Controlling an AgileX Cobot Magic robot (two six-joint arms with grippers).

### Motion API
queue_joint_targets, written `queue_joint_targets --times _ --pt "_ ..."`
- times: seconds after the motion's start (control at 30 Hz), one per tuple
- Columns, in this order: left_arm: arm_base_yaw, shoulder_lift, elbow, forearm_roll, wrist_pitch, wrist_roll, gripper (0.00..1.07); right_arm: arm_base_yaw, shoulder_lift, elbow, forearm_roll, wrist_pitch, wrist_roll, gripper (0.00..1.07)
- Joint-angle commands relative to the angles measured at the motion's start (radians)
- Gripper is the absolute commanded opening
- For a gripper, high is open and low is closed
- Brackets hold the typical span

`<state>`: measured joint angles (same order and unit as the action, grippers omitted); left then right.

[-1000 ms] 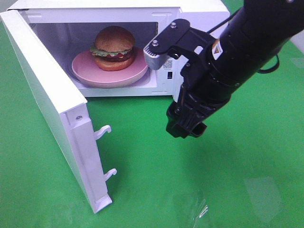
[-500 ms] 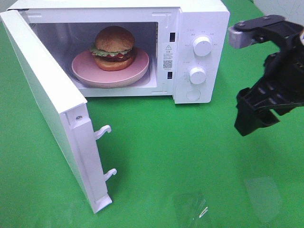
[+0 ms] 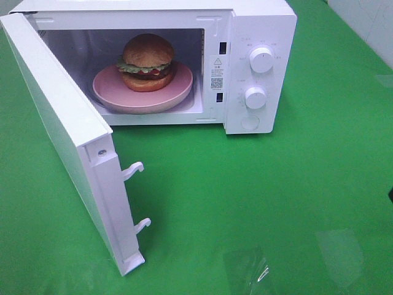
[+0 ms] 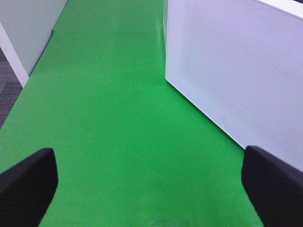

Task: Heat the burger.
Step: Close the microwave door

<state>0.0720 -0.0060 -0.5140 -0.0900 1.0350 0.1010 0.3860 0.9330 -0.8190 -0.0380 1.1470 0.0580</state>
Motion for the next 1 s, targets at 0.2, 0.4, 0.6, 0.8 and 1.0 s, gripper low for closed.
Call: queue_joint_targets --times 0.2,0.4,0.6,0.8,1.0 --pt "-0.002 -0.018 0.0 -0.004 -0.006 -0.003 1.0 -0.005 -0.22 0.087 -0.001 0.001 0.036 0.76" --pt "-0.002 -0.018 0.0 -0.004 -0.006 -0.003 1.0 -0.033 -0.467 0.167 0.007 -0.089 0.056 0.76" --pt "-0.002 -0.018 0.0 -0.004 -0.006 -0.003 1.0 -0.166 -0.646 0.247 0.006 -0.142 0.054 0.76" --pt "-0.002 -0.018 0.0 -0.004 -0.006 -0.003 1.0 -0.292 -0.848 0.316 0.011 -0.15 0.07 0.76" --pt "-0.002 -0.018 0.0 -0.004 -0.006 -0.003 1.0 -0.352 -0.945 0.319 0.019 -0.149 0.081 0.75"
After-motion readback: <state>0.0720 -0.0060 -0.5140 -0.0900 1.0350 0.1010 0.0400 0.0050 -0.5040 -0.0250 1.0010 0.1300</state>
